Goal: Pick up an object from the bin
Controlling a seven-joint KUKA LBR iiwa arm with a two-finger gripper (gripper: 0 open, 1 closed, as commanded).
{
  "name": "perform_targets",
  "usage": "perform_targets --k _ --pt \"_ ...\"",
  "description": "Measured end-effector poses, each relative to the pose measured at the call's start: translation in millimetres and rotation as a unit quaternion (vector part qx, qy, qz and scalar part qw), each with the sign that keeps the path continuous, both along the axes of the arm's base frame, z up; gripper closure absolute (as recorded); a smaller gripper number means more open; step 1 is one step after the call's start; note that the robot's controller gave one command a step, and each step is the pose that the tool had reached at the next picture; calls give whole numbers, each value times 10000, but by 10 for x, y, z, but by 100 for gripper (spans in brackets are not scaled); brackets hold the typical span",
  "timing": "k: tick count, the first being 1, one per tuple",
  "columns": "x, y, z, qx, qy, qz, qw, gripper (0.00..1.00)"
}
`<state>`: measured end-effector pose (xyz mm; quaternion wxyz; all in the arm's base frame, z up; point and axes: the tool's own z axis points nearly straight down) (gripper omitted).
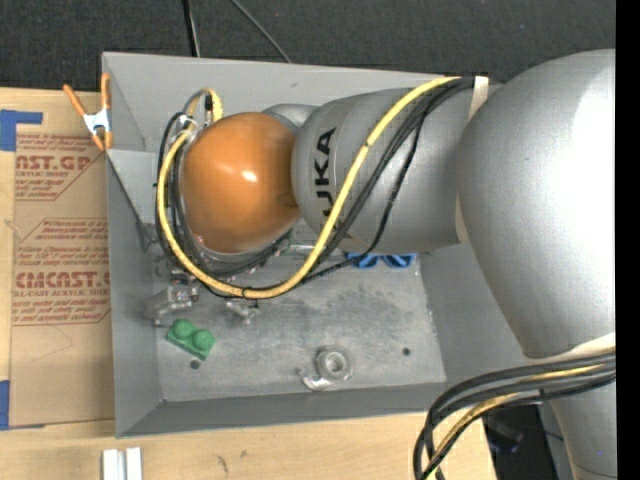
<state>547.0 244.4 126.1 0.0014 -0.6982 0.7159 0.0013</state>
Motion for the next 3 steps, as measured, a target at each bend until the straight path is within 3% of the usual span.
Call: perform_targets --k 1,2,3 --pt "-7 -152 -489 8 -9 1390 9903 0" --pt "-9 -159 -492 0 -1 1388 9903 100" --pt "-161 -131 911 6 -44 1187 9929 100"
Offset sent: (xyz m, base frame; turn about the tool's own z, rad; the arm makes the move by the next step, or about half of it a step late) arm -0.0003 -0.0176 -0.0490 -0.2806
